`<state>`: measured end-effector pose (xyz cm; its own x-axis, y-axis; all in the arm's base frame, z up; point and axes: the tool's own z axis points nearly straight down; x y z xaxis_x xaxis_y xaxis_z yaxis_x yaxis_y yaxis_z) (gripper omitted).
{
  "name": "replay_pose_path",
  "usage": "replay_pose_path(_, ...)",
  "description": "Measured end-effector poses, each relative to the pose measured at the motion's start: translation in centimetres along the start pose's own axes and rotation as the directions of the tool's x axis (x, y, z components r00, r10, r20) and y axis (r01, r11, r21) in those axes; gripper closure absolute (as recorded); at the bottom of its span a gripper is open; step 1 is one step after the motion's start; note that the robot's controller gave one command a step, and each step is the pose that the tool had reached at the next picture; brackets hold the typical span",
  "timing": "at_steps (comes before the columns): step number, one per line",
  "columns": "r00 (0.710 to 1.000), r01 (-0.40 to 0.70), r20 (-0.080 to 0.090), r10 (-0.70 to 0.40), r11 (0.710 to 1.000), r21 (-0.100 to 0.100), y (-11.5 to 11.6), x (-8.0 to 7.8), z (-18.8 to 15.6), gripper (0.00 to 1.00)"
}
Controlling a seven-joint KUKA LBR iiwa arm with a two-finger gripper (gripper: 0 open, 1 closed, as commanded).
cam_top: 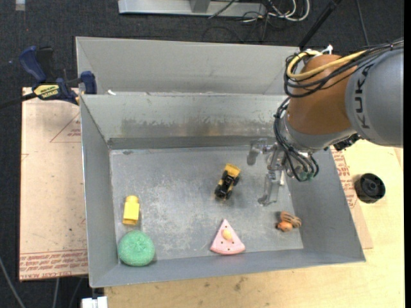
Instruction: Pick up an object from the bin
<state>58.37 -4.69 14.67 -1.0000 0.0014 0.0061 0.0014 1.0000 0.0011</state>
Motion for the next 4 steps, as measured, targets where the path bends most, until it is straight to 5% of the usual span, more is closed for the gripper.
replay_pose_path(1, 1.0, 0.001, 0.007, -0.001, 1.0, 0.001, 0.0, -0.2, -0.4, 0.0)
replay_pose_path(2, 0.968, 0.251, 0.012, -0.251, 0.968, 0.004, 2.0, -1.7, 2.4, 0.0)
replay_pose_path(3, 0.86, 0.511, 0.007, -0.511, 0.86, 0.004, 4.0, -2.3, 3.0, 0.0)
replay_pose_path(4, 0.783, 0.622, 0.011, -0.622, 0.783, 0.007, 6.0, -3.1, 0.4, 0.0)
